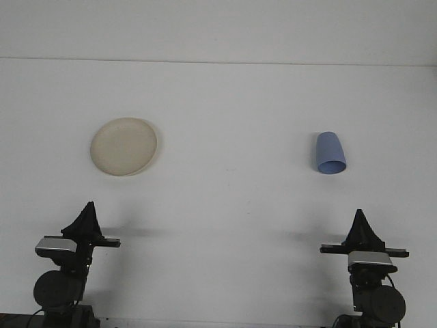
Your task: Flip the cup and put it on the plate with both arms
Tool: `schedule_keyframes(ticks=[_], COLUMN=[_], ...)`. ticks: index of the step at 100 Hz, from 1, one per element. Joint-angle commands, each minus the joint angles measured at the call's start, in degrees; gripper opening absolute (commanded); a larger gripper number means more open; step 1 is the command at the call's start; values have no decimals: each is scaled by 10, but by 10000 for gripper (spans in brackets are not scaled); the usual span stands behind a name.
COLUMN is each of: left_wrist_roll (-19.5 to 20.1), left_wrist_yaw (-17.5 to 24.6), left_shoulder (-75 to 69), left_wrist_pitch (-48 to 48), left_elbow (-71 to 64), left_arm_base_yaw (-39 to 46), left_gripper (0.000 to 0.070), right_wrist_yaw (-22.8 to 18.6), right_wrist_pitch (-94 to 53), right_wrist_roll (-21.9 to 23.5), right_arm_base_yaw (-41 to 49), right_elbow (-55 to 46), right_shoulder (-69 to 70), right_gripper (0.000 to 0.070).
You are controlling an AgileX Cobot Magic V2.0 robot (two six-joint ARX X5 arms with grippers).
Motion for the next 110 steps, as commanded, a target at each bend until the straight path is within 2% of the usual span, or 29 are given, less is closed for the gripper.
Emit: schedule_keyframes(ticks=[1, 24, 53, 87, 110], left_wrist_roll=[5, 5, 5, 5, 5], left_wrist_yaw=[1, 1, 1, 1, 1], left_shoulder=[-1, -1, -1, -1, -1], left_wrist_pitch=[6, 6, 6, 6, 6], left_elbow=[-11, -11, -11, -11, -11], left_arm_base_yaw=[1, 1, 1, 1, 1], left_gripper=[11, 11, 11, 11, 11], right_wrist_yaw=[0, 0, 0, 0, -17], right_wrist_pitch=[9, -19, -196, -478, -553], right_wrist_roll=[5, 26, 27, 27, 30], right_arm_base_yaw=[1, 1, 1, 1, 1], right_elbow=[-1, 17, 177, 422, 491], right_shoulder=[0, 0, 27, 218, 331], right_gripper=[0, 0, 0, 0, 0])
